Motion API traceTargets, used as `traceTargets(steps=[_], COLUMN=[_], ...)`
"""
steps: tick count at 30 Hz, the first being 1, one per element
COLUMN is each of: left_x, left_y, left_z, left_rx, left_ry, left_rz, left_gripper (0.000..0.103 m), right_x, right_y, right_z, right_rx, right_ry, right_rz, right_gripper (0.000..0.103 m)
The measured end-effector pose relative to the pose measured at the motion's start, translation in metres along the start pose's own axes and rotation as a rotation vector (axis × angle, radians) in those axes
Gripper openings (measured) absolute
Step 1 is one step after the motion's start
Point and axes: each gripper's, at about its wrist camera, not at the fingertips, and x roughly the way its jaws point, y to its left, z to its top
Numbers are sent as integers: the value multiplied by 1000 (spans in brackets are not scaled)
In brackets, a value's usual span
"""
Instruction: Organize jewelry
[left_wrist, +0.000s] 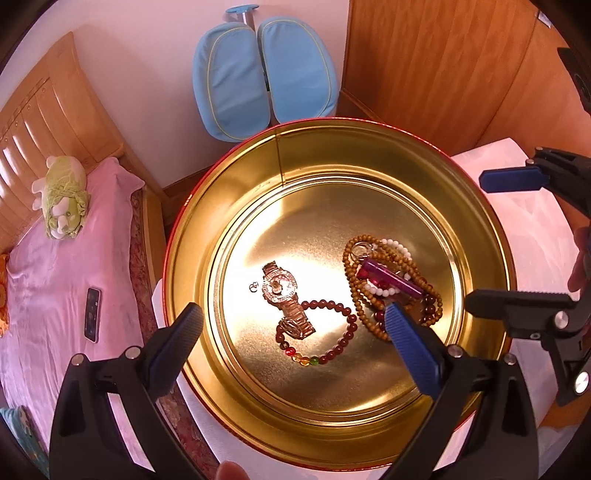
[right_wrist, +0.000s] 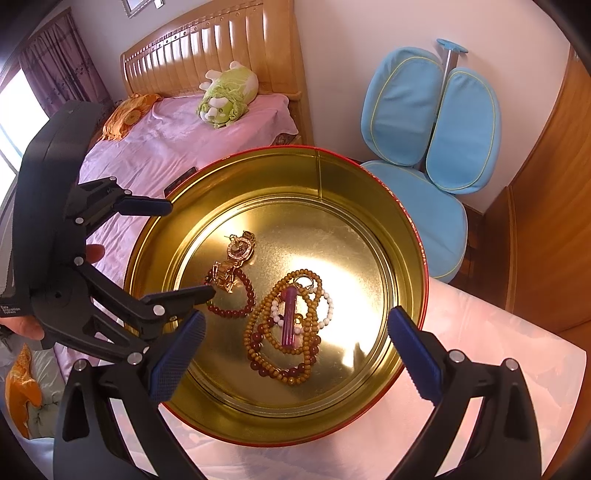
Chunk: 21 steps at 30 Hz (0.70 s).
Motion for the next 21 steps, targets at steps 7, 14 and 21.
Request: traceTargets(steps=[7, 14, 21], left_x=[4, 4, 1], left_y=[-2, 5, -1], left_z=[-1, -2, -5], left_rx=[0, -57, -42], left_ry=[9, 25, -6], left_rz=[19, -12, 29], left_gripper=[96, 96, 96], right_x=[-1, -1, -3], right_y=[4, 5, 8], right_z=[-2, -3, -4], right_rx=[-5, -3, -1], right_ry=[-7, -8, -14], right_rz=[2, 2, 7], right_gripper=[99, 99, 99])
